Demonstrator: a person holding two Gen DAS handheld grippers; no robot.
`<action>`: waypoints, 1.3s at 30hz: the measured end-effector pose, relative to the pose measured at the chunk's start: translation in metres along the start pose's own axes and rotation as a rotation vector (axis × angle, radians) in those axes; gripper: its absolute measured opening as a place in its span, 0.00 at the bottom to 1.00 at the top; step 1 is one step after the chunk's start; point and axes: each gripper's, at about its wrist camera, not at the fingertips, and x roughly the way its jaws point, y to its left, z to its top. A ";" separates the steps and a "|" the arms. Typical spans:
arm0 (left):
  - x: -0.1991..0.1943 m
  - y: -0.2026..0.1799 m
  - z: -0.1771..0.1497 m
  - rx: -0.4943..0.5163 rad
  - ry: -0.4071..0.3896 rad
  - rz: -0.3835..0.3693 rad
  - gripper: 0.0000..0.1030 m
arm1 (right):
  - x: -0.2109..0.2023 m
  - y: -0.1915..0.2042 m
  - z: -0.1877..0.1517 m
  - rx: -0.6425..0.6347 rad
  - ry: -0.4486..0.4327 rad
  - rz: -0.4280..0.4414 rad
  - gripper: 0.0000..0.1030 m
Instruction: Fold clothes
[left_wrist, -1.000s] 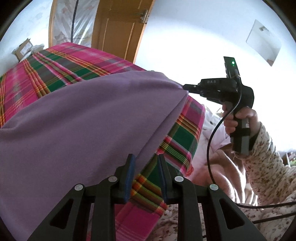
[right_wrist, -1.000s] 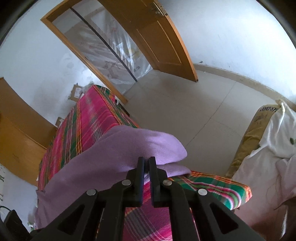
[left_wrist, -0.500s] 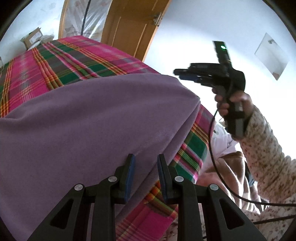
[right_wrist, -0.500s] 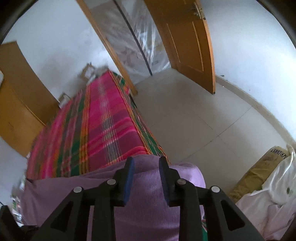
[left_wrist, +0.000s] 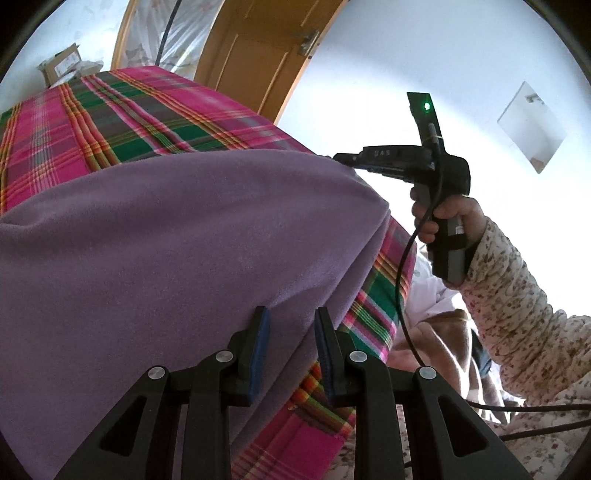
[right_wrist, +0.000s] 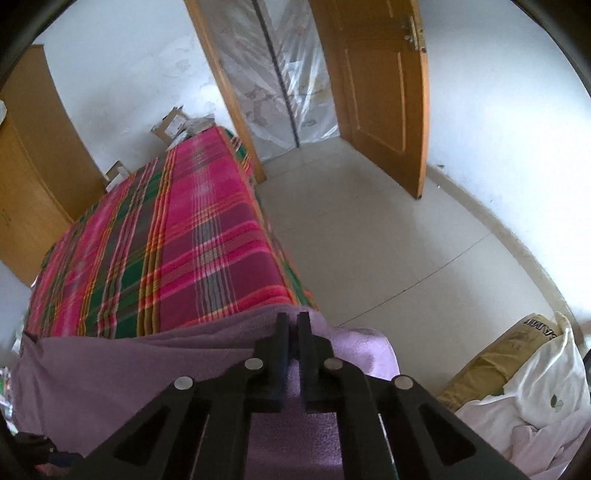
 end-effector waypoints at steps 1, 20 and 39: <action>0.000 0.000 0.000 0.002 0.000 0.001 0.25 | -0.002 0.000 0.002 0.006 -0.017 -0.010 0.02; 0.000 -0.004 -0.002 0.023 -0.006 0.017 0.26 | -0.021 -0.035 -0.006 0.162 -0.027 0.014 0.04; -0.003 -0.009 0.000 0.053 0.001 0.054 0.32 | -0.055 -0.038 -0.054 0.125 -0.031 0.033 0.06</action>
